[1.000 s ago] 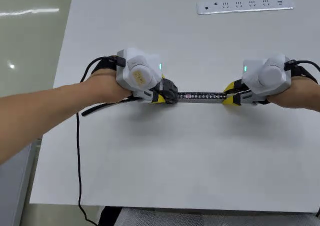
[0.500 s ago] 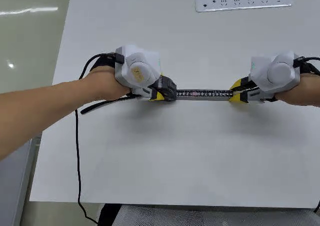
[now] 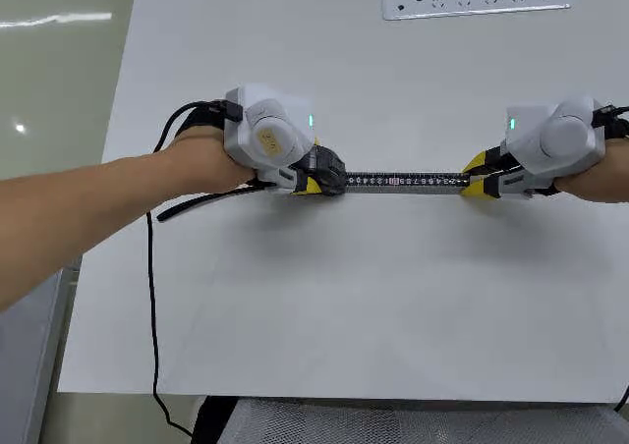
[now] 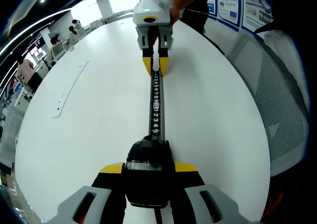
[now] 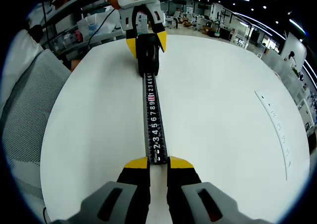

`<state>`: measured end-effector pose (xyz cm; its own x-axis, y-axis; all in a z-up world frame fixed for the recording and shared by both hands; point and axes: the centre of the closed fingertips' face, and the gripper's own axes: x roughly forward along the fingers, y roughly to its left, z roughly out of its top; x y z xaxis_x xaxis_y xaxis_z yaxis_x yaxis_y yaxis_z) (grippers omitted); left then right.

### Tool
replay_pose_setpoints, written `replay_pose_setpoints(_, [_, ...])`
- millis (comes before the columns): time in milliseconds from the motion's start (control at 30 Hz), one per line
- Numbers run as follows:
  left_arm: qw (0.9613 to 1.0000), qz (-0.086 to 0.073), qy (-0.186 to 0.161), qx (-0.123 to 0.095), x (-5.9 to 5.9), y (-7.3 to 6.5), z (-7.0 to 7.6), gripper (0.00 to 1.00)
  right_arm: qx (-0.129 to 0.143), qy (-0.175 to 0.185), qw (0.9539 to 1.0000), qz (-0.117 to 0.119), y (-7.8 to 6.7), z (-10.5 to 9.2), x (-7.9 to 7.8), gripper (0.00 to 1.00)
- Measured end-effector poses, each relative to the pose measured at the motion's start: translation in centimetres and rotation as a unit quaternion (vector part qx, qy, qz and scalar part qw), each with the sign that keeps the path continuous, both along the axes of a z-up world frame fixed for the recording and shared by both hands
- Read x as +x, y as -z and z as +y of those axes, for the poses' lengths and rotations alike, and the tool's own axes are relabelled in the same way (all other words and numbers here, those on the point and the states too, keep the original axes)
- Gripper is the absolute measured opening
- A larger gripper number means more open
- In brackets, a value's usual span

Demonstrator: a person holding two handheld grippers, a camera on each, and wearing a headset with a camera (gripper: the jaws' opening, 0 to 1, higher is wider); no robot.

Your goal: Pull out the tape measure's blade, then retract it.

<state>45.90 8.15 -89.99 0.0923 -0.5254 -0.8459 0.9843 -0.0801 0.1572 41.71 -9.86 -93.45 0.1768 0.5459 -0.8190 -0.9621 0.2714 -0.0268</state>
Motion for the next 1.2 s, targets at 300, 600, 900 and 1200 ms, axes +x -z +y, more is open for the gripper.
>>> replay_pose_setpoints(300, [1.0,0.001,0.0,0.0,0.1,0.0,0.0,0.31,-0.001,0.002,1.0,0.001,-0.1,-1.3,0.0,0.11])
replay_pose_setpoints(600, [1.0,0.003,-0.004,0.0,0.2,0.0,-0.1,0.31,-0.007,0.004,1.0,0.004,-0.2,-2.7,-0.3,0.11])
replay_pose_setpoints(900, [1.0,0.003,-0.003,0.001,0.2,0.0,-0.1,0.31,-0.008,0.005,0.9999,0.004,-0.5,-3.6,-0.6,0.11])
replay_pose_setpoints(1200, [1.0,0.003,-0.002,0.002,0.1,0.0,-0.1,0.31,-0.015,0.007,0.9998,0.01,-0.3,-4.7,-1.0,0.11])
